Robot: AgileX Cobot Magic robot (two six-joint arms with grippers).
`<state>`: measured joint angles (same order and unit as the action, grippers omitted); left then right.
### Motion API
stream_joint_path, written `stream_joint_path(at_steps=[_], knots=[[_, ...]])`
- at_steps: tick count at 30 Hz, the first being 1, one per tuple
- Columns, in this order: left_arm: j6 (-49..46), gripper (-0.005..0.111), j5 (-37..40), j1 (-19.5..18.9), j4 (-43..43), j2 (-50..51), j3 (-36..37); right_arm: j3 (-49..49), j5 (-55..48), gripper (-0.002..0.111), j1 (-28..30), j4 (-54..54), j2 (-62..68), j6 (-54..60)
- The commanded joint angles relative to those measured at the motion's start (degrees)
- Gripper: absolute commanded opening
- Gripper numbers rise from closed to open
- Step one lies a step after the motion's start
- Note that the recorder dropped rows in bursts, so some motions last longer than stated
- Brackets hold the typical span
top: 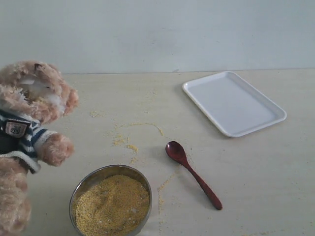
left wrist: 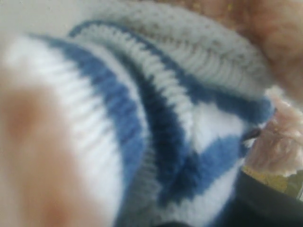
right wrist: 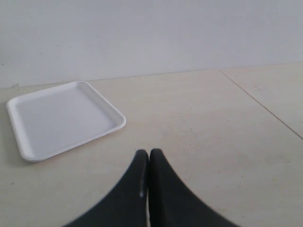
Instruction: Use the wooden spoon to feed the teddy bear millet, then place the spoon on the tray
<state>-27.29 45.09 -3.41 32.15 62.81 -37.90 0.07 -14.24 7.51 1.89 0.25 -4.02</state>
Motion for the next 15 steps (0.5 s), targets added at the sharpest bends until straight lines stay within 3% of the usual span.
stream_joint_path(at_steps=[1,7,15], knots=[[-0.62,0.005,-7.98,-0.02,6.57,-6.01,4.69,-0.07,0.73,0.000,-0.07,0.11,-0.25,0.11],[-5.37,0.005,-16.47,-0.02,14.74,-8.91,10.82,-0.07,0.73,0.000,-0.07,0.11,-0.25,0.11],[-16.46,0.005,-14.91,-0.02,25.37,-9.03,11.02,-0.07,0.73,0.000,-0.07,0.11,-0.25,0.11]])
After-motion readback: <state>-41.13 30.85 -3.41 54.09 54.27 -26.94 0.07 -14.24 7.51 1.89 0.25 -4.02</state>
